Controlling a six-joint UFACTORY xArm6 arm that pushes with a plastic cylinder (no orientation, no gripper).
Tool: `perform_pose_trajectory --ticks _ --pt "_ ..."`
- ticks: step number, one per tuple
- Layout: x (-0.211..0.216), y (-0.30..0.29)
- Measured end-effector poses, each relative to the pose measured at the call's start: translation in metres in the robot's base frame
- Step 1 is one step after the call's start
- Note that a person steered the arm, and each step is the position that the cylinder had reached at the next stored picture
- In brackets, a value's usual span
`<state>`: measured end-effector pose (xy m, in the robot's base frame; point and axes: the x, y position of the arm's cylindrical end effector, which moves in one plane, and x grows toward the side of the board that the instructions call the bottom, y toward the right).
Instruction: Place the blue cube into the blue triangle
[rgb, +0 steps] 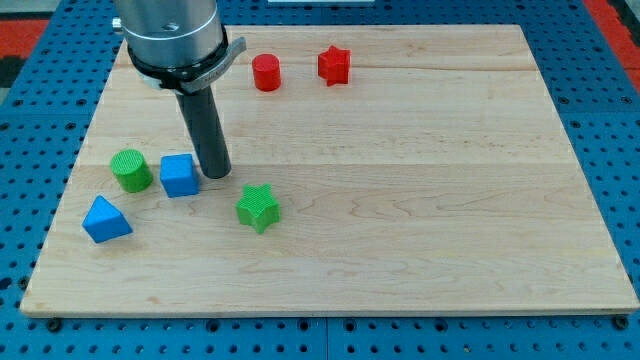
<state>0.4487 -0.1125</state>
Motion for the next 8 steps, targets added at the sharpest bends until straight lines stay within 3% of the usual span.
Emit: perform_pose_trajectory --ticks 1,2,6,8 --pt "-0.01 -0.028" --pt "0.007 -0.079" --pt "0.019 -0.07" --pt "-0.036 -0.054"
